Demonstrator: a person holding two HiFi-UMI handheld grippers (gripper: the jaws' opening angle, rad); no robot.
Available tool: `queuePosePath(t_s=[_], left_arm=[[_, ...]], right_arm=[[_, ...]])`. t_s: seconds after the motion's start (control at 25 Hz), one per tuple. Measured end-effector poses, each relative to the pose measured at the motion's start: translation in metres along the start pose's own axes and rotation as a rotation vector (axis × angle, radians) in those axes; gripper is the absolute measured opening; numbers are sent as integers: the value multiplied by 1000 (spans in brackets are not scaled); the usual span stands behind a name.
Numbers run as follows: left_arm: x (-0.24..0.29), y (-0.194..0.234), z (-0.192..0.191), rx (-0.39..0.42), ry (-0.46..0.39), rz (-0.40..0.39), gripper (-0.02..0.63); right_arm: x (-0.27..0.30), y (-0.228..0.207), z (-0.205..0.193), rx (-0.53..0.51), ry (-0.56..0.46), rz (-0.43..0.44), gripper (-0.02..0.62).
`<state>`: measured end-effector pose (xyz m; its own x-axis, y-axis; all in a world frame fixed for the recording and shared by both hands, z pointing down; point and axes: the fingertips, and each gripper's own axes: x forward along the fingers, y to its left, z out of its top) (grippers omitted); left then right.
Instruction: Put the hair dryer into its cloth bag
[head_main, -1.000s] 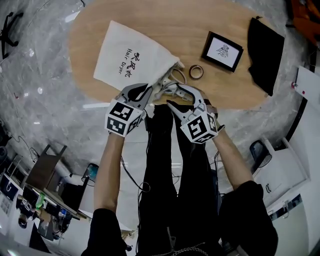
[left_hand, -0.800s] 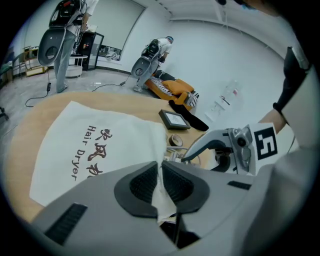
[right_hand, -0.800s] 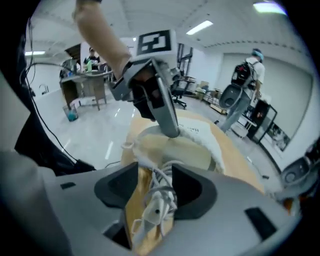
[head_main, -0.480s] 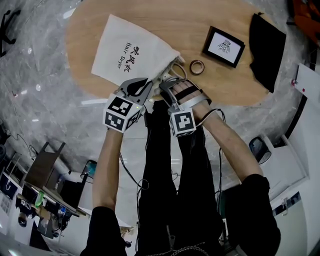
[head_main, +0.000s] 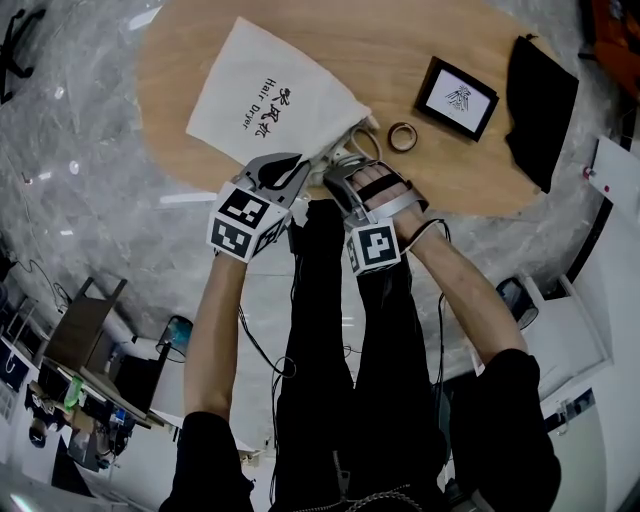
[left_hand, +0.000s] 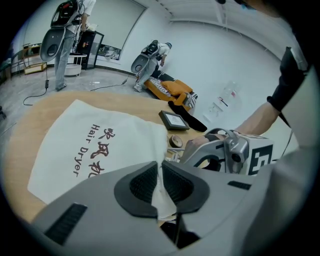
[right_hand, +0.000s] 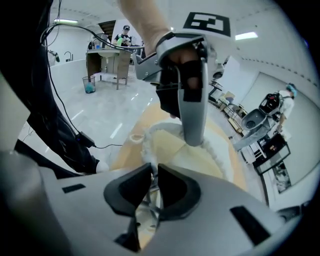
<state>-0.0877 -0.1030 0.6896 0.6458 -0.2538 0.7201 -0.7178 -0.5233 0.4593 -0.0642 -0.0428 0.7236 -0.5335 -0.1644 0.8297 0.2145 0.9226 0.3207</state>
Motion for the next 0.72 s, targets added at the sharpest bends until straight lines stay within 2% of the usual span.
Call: queuePosePath(t_s=[0.24,0.48,0.56,0.72], left_arm=[[2,-1,-5,2,20,-18,35],[3,-2,-5,-6,17,-20,36],[3,-2,-4,-7,18,-23,37],[3,-1,-5,-3,23,-28,36]], right_arm=[[-14,-15,-1,160,-66,-32,32],[1,-23,6,227,-64,-38,11],[-2,-31,9,268,-75,-69,11],[-26,-41,-5,458,-83,-127,14]])
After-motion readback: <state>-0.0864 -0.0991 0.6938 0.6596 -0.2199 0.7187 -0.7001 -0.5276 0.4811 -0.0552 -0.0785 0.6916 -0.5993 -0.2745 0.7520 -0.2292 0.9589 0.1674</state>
